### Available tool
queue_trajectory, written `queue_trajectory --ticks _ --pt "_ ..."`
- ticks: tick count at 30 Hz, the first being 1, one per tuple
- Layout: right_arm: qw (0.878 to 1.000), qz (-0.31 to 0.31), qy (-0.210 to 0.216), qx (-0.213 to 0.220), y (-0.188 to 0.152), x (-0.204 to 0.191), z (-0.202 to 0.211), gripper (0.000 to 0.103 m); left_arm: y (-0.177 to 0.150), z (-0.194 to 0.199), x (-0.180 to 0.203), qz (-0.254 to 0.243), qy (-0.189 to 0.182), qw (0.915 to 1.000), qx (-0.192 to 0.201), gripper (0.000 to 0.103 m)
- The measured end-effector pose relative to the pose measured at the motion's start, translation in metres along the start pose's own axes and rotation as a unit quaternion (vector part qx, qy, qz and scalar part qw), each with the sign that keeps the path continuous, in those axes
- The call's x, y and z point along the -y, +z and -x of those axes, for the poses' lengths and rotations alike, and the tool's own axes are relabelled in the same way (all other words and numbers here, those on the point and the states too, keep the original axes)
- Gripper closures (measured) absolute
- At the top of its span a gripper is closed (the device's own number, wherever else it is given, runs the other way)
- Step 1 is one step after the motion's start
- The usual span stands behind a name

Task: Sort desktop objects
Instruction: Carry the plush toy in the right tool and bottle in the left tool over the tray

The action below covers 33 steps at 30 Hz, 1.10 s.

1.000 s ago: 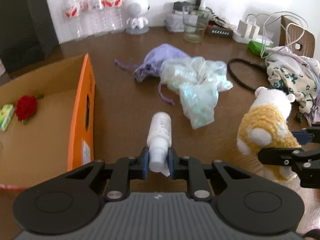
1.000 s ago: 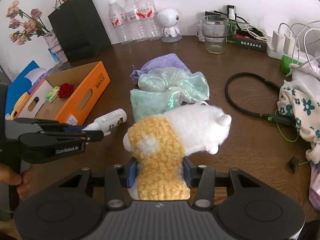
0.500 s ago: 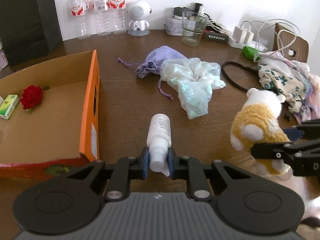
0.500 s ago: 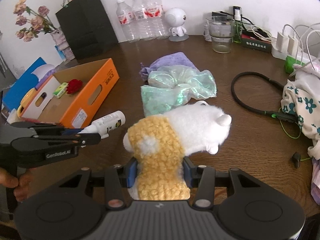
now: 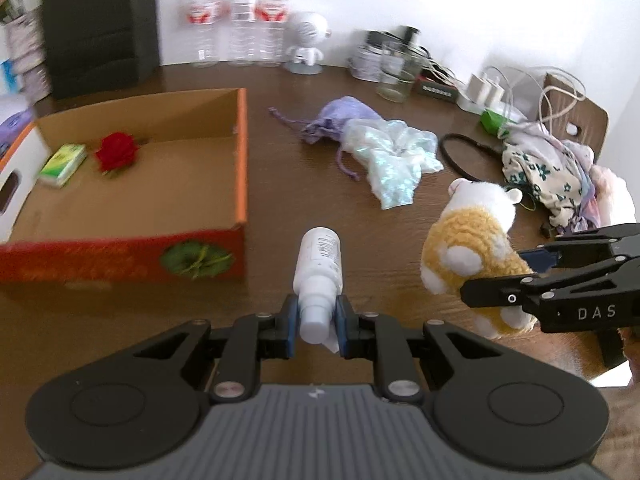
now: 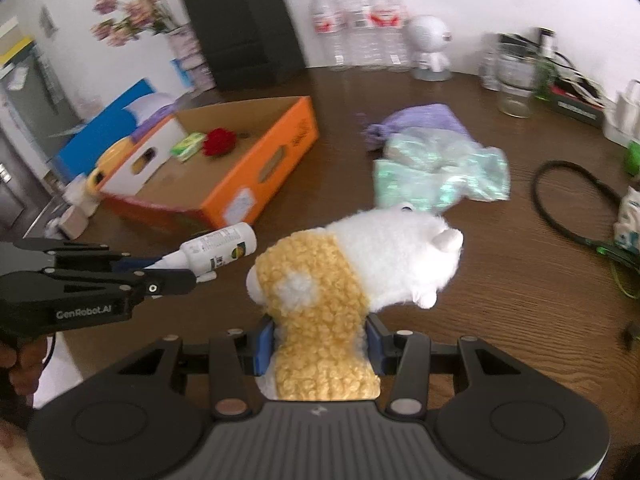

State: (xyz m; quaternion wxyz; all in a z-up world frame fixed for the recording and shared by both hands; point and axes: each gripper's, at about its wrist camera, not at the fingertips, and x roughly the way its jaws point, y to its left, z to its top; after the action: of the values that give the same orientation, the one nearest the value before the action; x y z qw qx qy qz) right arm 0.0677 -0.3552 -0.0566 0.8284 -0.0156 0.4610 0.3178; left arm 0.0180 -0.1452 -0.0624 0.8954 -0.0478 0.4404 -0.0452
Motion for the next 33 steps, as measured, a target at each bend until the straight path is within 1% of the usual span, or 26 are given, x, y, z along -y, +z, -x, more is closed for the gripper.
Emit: queue_trajectory --ticks 5,8,13,18,28,33 --pt "0.999 0.034 0.033 -0.012 0.003 -0.026 -0.006 0.059 -0.015 0.021 -0.016 0.033 0.028 0.9991 -0.002 0.084" --pt "0.997 0.056 0.056 -0.018 0.006 -0.045 -0.009 0.059 -0.023 0.034 -0.027 0.054 0.046 0.9975 0.004 0.084" --pt "0.992 0.094 0.083 -0.024 0.014 -0.076 -0.015 0.059 -0.031 0.052 -0.048 0.093 0.08 0.9923 0.014 0.084" --pt "0.986 0.124 0.104 -0.036 0.021 -0.104 -0.024 0.059 -0.035 0.063 -0.067 0.112 0.102 0.9884 0.015 0.084" --pt "0.983 0.14 0.114 -0.045 0.032 -0.142 -0.041 0.059 -0.034 0.077 -0.098 0.12 0.115 0.9859 0.015 0.084" --pt "0.982 0.141 0.12 -0.033 0.043 -0.157 -0.044 0.059 -0.026 0.086 -0.117 0.12 0.117 0.9855 0.027 0.084"
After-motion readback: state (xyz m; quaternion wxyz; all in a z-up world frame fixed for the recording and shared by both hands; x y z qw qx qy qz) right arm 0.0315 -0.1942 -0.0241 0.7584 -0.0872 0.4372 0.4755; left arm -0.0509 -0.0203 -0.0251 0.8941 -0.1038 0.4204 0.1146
